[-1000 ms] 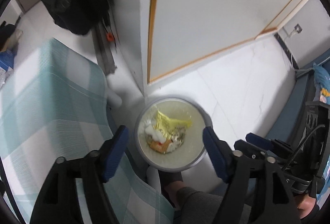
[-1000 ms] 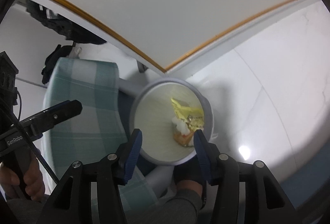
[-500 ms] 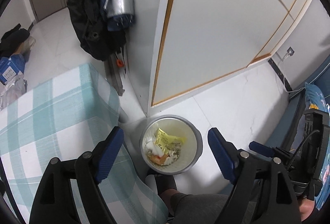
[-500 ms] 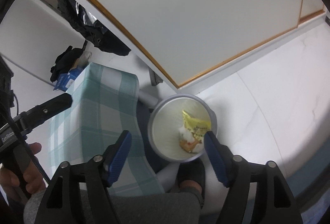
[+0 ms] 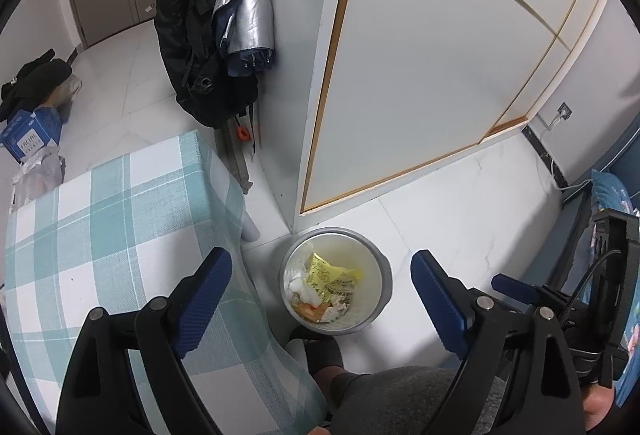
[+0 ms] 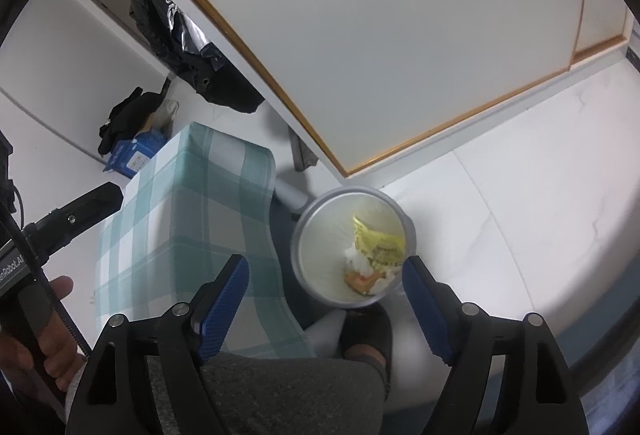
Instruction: Collect trash
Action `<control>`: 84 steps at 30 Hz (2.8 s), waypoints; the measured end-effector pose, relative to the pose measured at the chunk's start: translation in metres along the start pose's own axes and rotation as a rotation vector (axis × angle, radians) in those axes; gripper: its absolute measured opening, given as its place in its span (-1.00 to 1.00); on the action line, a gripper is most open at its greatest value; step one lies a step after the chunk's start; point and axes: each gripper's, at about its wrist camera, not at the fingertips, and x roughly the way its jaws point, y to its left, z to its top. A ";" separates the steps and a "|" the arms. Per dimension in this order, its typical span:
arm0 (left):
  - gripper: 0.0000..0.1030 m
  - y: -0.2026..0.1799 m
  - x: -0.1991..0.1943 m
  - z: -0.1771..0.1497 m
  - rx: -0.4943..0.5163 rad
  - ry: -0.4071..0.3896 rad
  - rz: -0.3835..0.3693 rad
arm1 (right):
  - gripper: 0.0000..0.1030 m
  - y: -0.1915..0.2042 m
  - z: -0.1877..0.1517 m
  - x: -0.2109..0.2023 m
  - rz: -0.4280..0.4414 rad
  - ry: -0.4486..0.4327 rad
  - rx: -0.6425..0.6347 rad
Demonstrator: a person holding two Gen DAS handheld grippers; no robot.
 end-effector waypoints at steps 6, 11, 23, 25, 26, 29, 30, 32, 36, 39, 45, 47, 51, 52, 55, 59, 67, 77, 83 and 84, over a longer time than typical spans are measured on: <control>0.73 0.002 -0.004 -0.002 -0.016 0.003 -0.001 | 0.57 0.001 -0.001 -0.001 -0.001 0.002 0.009; 0.73 0.002 -0.005 -0.004 -0.017 0.004 0.027 | 0.58 0.003 0.001 -0.001 -0.001 0.006 0.000; 0.73 -0.003 -0.007 -0.005 -0.002 -0.013 0.028 | 0.58 0.003 -0.001 0.002 -0.004 0.006 0.002; 0.73 -0.003 -0.006 -0.005 -0.003 -0.012 0.027 | 0.58 0.003 -0.001 0.002 -0.002 0.006 0.002; 0.73 -0.003 -0.006 -0.005 -0.004 -0.013 0.026 | 0.58 0.003 -0.002 0.002 -0.005 0.006 0.002; 0.73 -0.003 -0.007 -0.005 -0.004 -0.014 0.029 | 0.58 0.003 -0.002 0.003 -0.004 0.009 0.004; 0.73 -0.003 -0.006 -0.005 -0.004 -0.013 0.026 | 0.58 0.003 -0.002 0.003 -0.005 0.010 0.004; 0.73 -0.003 -0.007 -0.006 -0.001 -0.011 0.024 | 0.58 0.003 -0.002 0.003 -0.004 0.011 0.002; 0.73 -0.004 -0.005 -0.005 -0.003 -0.009 0.034 | 0.58 0.003 -0.002 0.003 -0.005 0.013 0.003; 0.73 -0.003 -0.004 -0.004 -0.011 -0.006 0.034 | 0.58 0.004 -0.002 0.003 -0.006 0.015 0.002; 0.73 -0.004 -0.003 -0.004 -0.012 -0.007 0.035 | 0.58 0.004 -0.003 0.003 -0.010 0.010 0.002; 0.73 -0.003 -0.003 -0.004 -0.015 -0.007 0.037 | 0.58 0.004 -0.003 0.003 -0.009 0.010 0.005; 0.73 -0.001 -0.002 -0.006 -0.022 -0.005 0.042 | 0.58 0.003 -0.004 0.005 -0.010 0.013 0.007; 0.73 -0.001 -0.002 -0.006 -0.024 -0.004 0.041 | 0.58 0.003 -0.005 0.005 -0.010 0.014 0.007; 0.73 0.000 -0.001 -0.006 -0.026 0.001 0.041 | 0.58 0.003 -0.004 0.005 -0.010 0.014 0.006; 0.73 0.000 -0.001 -0.006 -0.024 -0.005 0.041 | 0.59 0.003 -0.004 0.006 -0.011 0.015 0.007; 0.73 0.000 -0.001 -0.006 -0.024 -0.004 0.040 | 0.59 0.003 -0.004 0.006 -0.009 0.016 0.008; 0.73 0.002 -0.002 -0.008 -0.029 -0.009 0.051 | 0.59 0.003 -0.005 0.006 -0.009 0.017 0.007; 0.73 0.004 0.000 -0.009 -0.039 -0.007 0.045 | 0.60 0.003 -0.005 0.006 -0.010 0.016 0.007; 0.73 0.004 -0.001 -0.009 -0.038 -0.009 0.044 | 0.60 0.004 -0.005 0.006 -0.010 0.016 0.005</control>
